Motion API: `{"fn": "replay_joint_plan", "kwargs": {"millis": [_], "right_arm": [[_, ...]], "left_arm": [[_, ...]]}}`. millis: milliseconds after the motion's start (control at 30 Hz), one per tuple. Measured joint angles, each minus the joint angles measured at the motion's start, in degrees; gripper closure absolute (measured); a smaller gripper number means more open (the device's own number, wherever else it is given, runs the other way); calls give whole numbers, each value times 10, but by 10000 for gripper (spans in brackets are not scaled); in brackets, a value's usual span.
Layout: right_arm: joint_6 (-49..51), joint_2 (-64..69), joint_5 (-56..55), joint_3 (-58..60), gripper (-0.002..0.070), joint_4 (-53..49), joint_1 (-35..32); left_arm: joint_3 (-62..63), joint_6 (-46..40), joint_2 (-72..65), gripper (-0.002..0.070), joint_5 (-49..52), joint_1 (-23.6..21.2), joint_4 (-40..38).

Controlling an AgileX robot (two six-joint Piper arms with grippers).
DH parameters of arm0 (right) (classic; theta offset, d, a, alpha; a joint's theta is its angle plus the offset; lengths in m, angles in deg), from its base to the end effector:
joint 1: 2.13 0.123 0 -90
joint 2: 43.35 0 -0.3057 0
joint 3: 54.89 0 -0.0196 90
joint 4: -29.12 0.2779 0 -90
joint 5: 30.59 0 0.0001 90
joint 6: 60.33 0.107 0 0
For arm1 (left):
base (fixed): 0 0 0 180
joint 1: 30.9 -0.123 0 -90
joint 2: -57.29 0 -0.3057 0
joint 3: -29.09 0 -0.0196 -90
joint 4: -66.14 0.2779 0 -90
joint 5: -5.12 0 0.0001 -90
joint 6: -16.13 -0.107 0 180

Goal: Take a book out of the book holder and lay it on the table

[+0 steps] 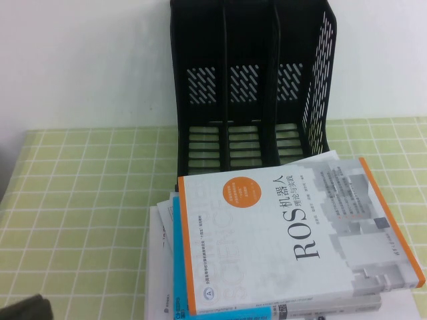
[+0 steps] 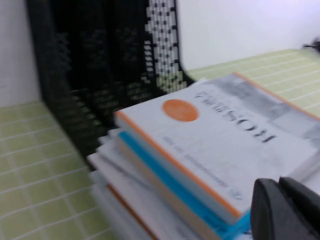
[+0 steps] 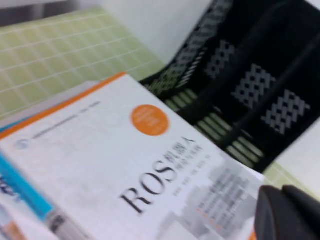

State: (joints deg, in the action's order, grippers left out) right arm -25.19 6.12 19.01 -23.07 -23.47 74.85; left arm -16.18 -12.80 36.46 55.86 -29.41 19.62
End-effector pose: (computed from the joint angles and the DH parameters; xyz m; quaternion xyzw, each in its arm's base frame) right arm 0.0967 0.1306 0.3783 -0.4041 0.7185 0.0712 0.5616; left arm 0.0438 -0.0613 0.3375 0.1544 0.7691 -0.2661 0.5602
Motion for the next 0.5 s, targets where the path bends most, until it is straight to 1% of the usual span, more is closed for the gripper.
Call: {"fn": "replay_joint_plan", "kwargs": {"millis": [100,200,300,367,500], "right_arm": [[58,-58,6,64,677,-57,0],[88,-101,18,113,677,-82,0],[96,-123,19,144,678,-86,0],[98,-130,19,153,678,-87,0],[99,-133,19,165,678,-86,0]], "left_arm": [[-28,12,4,678,-62,0,66],[-67,9,4,678,-166,0,81],[-94,8,4,678,-246,0,79],[-102,8,4,678,-273,0,79],[-104,8,4,678,-277,0,76]]}}
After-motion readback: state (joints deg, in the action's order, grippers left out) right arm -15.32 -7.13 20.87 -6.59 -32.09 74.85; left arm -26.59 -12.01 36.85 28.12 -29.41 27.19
